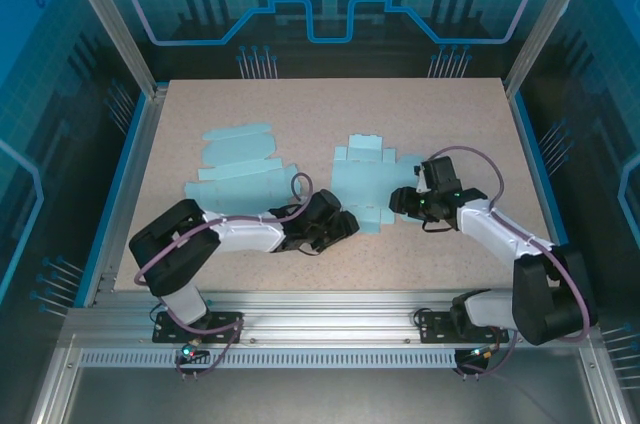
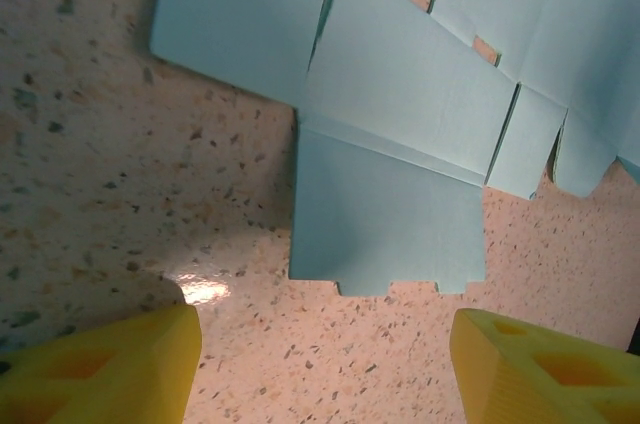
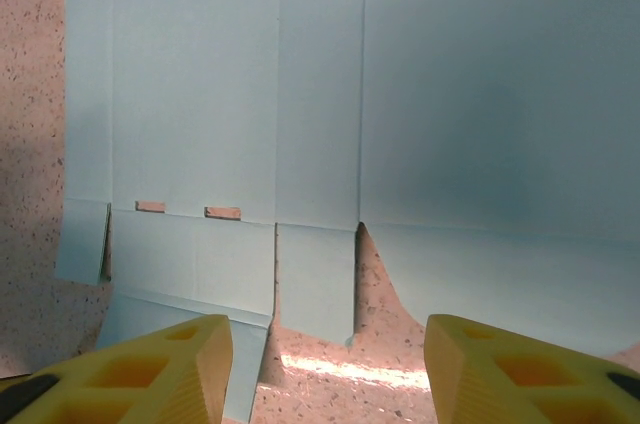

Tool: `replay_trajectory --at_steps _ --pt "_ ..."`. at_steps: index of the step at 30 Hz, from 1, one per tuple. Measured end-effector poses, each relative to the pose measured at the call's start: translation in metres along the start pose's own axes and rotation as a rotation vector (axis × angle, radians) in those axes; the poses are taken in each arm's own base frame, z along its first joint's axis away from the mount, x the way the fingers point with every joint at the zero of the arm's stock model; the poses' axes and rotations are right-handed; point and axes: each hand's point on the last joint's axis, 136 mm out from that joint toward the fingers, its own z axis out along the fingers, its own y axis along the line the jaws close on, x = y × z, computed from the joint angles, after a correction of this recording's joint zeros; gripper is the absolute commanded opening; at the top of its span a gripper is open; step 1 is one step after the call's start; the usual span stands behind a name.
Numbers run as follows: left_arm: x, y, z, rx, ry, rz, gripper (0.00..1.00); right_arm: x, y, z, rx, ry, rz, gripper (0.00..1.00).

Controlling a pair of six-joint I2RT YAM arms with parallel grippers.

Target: Fold the paper box

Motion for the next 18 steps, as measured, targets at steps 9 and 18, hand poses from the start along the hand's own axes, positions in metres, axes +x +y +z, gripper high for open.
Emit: replay_trajectory --at_steps 9,18 --pt "-0.002 -0.009 0.011 0.029 0.007 -0.034 0.62 -0.003 0.005 0.007 -0.029 -0.002 -0.007 0.54" --pt "-0.009 -0.026 0.027 0.108 0.013 -0.08 0.52 0.0 0.005 0.012 -0.034 0.018 -0.011 0.54"
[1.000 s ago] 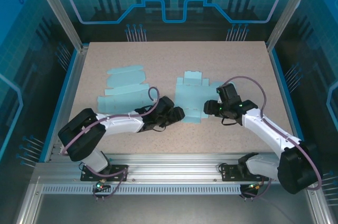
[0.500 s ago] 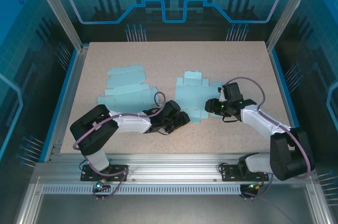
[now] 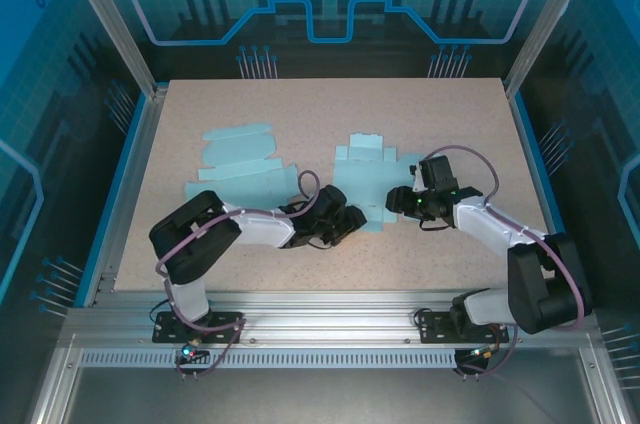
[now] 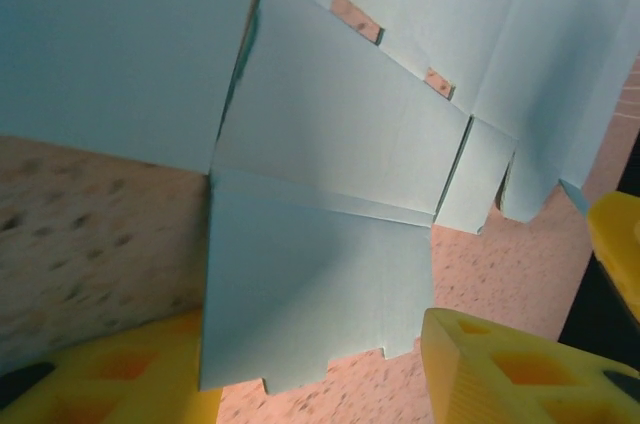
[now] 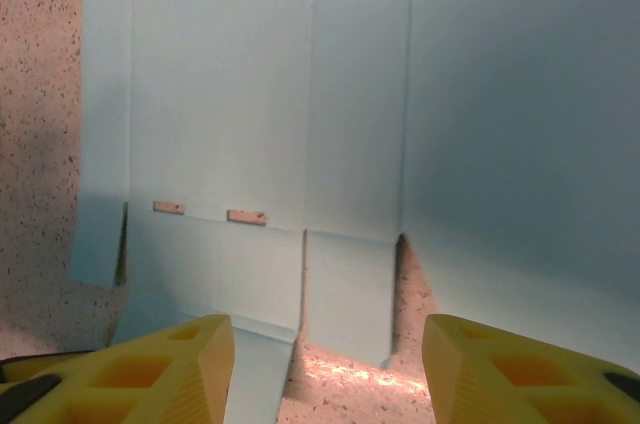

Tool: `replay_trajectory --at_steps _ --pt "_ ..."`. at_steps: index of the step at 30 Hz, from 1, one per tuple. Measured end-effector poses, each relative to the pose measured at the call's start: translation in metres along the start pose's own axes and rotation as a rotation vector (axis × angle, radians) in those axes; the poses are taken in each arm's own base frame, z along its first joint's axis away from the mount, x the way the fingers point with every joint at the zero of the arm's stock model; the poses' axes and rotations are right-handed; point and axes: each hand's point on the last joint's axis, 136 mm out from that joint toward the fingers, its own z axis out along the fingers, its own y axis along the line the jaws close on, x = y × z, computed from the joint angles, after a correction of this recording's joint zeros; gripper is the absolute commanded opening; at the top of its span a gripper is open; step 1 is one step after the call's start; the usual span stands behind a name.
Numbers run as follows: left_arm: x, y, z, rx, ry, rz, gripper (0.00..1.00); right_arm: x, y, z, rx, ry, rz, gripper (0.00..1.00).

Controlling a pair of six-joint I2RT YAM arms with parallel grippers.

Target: Fold the paper box

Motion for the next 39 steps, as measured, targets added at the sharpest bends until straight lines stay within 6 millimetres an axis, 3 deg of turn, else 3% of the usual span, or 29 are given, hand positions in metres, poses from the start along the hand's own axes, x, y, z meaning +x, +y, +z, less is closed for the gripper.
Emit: replay_trajectory --at_steps 11,18,24,26,29,35,39 --pt "-0.01 -0.004 0.013 0.043 -0.015 -0.052 0.3 -0.002 0.001 0.0 -0.005 -0.009 -0.008 0.59" --pt "-0.022 -0.005 0.017 0.061 -0.056 -0.073 0.01 -0.002 0.001 0.0 -0.006 -0.009 -0.011 0.65" --pt "-0.034 -0.006 0.013 0.052 -0.104 -0.016 0.0 -0.002 0.002 -0.002 -0.005 -0.012 -0.028 0.74" --pt "-0.041 -0.009 0.005 0.024 -0.137 0.047 0.0 -0.004 0.003 -0.005 -0.008 -0.021 -0.039 0.79" --pt "-0.055 -0.029 -0.017 0.004 -0.203 0.19 0.0 -0.007 0.006 -0.014 -0.015 -0.045 -0.055 0.85" --pt "-0.077 -0.093 -0.084 0.012 -0.349 0.6 0.0 -0.023 0.021 -0.042 -0.05 -0.138 -0.115 0.98" --pt "-0.084 -0.117 -0.121 -0.014 -0.407 0.886 0.0 -0.041 0.037 -0.068 -0.086 -0.233 -0.171 1.0"
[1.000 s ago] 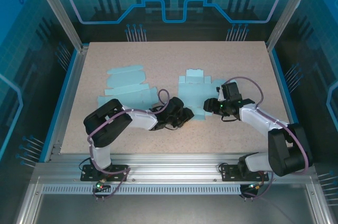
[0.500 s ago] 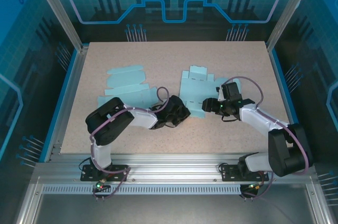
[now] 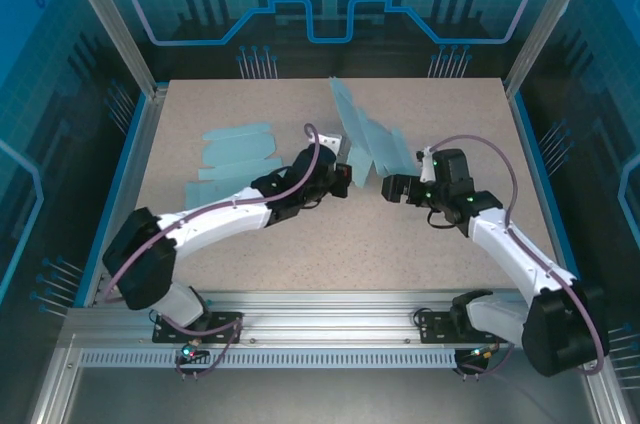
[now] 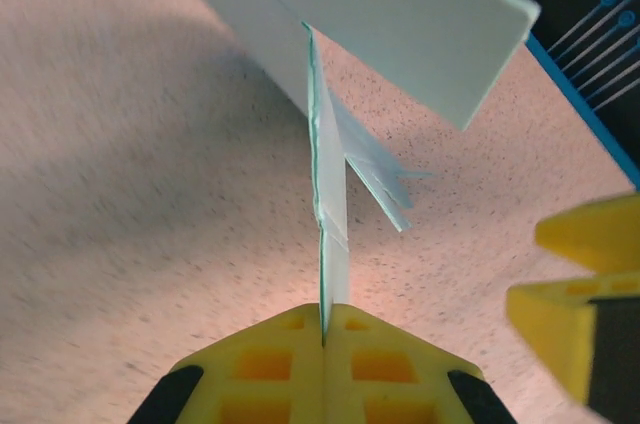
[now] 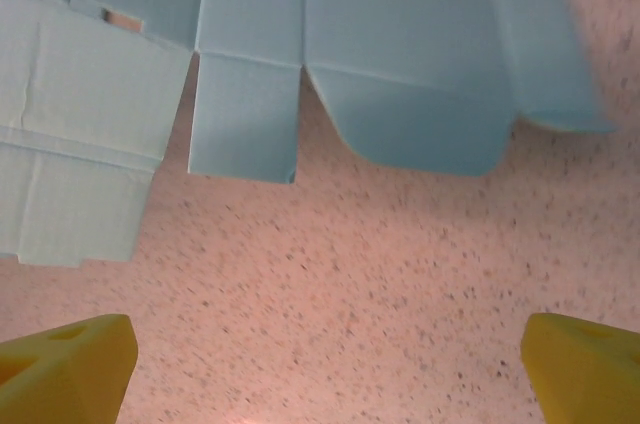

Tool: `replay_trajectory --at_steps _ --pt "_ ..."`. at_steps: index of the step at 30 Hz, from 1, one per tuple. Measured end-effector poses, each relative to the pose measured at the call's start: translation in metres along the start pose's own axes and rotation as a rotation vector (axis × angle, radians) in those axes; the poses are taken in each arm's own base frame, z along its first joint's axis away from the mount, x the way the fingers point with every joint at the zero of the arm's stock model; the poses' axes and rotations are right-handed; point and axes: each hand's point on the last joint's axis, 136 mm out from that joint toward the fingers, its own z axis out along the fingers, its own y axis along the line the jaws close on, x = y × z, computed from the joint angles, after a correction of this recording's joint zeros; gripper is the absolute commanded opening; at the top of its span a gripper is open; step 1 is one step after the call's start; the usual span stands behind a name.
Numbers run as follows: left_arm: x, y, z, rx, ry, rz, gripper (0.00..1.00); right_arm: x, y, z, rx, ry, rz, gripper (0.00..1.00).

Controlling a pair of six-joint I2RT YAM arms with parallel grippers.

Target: Fold the paper box

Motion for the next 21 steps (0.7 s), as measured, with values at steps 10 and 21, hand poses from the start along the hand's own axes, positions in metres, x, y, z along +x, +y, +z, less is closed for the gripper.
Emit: replay_trajectory --at_steps 10,21 --pt "-0.005 0.028 -0.038 0.046 0.083 0.486 0.0 -0.045 0.026 -0.024 -0.063 -0.133 -0.113 1.0" --pt "-0.049 0.013 -0.073 0.185 0.043 0.8 0.0 -0.083 0.045 -0.03 -0.101 -0.261 -0.272 1.0"
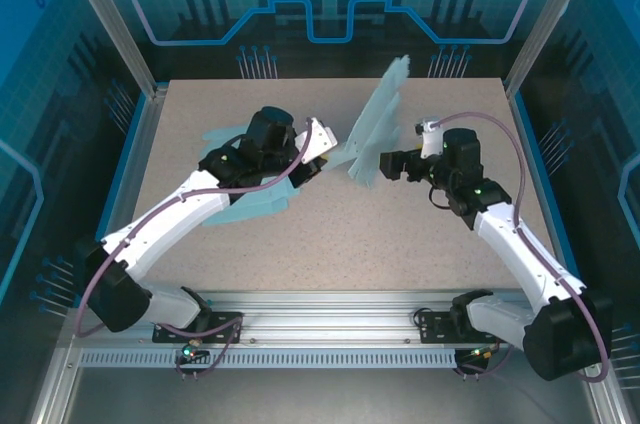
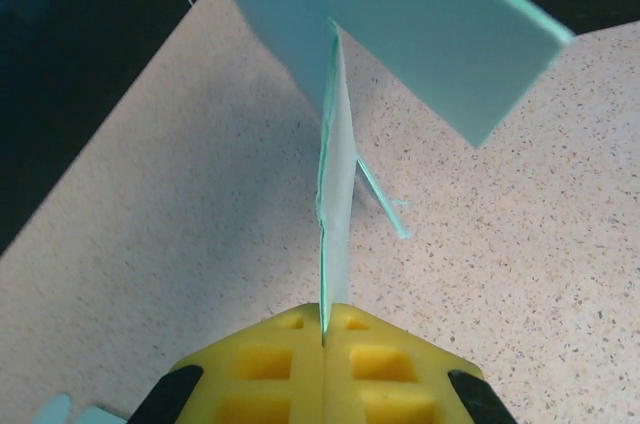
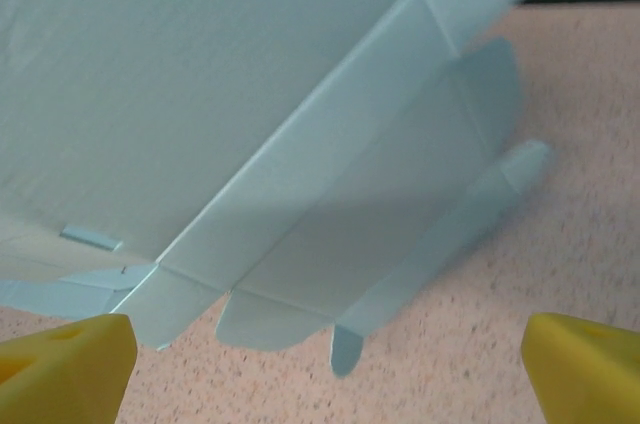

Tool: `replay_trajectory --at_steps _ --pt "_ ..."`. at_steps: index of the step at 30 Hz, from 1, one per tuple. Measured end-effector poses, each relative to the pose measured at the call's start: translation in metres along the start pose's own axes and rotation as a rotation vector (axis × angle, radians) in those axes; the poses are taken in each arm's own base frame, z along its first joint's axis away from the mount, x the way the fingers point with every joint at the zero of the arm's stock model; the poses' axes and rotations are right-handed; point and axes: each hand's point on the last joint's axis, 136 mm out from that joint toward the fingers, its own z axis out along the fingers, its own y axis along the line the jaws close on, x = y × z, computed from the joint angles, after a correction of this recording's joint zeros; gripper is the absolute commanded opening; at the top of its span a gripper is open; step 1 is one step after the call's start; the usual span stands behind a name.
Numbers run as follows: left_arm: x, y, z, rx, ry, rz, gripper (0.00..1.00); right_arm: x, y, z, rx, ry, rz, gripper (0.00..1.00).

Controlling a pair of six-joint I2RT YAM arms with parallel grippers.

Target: Fold the paper box

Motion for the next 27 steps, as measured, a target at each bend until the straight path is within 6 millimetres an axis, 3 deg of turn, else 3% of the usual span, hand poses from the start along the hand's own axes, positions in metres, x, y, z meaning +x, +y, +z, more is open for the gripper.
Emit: replay_trajectory --at_steps 4,9,13,18,27 --pt "-0.007 0.017 -0.012 -0.04 -0.023 0.031 0.0 -0.029 0.01 -0.017 -0.017 -0.077 -0.096 1.0" --pt "-0.009 0.032 -0.027 -0.091 -0.039 0.054 0.0 -0.046 0.018 -0.049 -0.001 -0.154 -0.183 1.0" --pt "-0.019 0.036 -0.047 -0.127 -0.075 0.073 0.0 -0.034 0.016 -0.073 0.032 -0.204 -0.213 1.0" --pt "-0.025 0.04 -0.067 -0.168 -0.108 0.077 0.0 -0.013 0.01 -0.09 0.066 -0.231 -0.228 1.0" --pt "-0.024 0.041 -0.073 -0.178 -0.114 0.076 0.0 -0.012 0.01 -0.098 0.082 -0.252 -0.25 0.99"
